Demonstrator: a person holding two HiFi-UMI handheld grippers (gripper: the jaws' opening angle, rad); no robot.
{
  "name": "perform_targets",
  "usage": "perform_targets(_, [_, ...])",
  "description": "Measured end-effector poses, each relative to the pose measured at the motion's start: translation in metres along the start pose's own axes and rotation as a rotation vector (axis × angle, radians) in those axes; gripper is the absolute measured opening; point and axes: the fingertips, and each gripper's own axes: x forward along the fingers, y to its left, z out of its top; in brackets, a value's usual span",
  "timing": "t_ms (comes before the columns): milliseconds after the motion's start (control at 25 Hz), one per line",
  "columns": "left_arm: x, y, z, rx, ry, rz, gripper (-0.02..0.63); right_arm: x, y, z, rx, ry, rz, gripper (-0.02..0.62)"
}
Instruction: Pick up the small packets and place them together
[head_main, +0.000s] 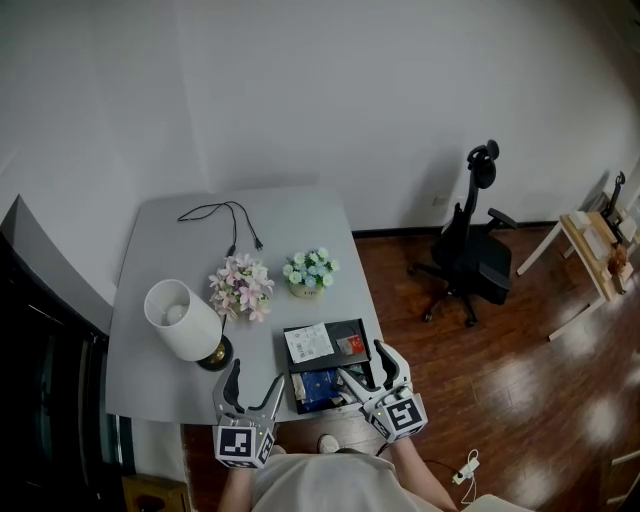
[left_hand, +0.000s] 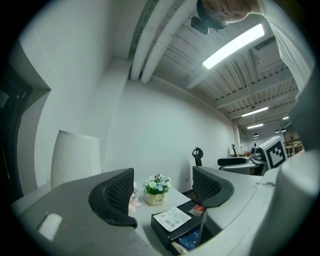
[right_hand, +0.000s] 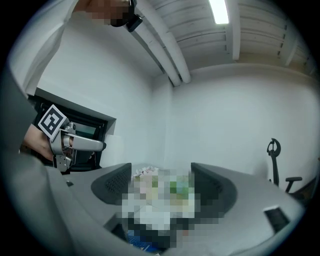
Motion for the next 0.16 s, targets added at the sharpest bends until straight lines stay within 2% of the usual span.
perform_targets(160, [0.0012,-0.0037,-0.0025,-0.007,0.003,0.001,0.362,0.0017,0.0007,-0.0054,0.003,0.018,0.025,0.387])
